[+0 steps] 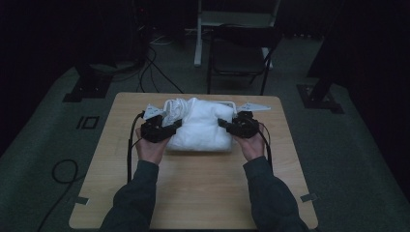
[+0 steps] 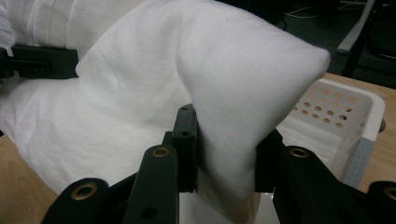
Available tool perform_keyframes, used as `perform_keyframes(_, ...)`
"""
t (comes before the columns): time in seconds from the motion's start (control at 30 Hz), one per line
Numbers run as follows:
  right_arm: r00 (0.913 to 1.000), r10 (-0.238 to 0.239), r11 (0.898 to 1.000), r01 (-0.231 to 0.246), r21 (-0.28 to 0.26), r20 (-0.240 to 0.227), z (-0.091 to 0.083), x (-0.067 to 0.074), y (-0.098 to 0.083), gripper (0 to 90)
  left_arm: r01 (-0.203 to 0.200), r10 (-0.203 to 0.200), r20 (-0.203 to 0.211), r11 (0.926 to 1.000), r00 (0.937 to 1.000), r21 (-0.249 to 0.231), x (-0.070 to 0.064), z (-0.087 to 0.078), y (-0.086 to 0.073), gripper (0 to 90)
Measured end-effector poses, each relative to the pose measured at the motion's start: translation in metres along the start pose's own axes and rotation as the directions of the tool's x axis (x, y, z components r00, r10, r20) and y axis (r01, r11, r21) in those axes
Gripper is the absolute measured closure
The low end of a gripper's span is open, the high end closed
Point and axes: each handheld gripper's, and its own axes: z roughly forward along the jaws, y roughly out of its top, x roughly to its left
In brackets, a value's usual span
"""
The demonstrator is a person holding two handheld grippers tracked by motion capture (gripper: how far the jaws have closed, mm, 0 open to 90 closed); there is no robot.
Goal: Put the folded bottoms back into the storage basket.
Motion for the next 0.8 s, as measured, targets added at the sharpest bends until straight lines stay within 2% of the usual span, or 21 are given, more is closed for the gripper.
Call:
perform_keyframes(0.2,1.0,0.002,1.0,-0.002,-0.001,0.005,0.002,-0.003,0.003,69.9,-0.007,0.007,-0.008,1.0,0.9999,-0.002,0.001,0.003,0.004,55.0)
perform_keyframes(0.8,0.999,0.0,1.0,-0.001,0.016,0.045,0.011,-0.014,0.012,69.9,-0.008,0.008,-0.02,1.0,0.9998,0.005,0.007,0.025,0.011,54.9)
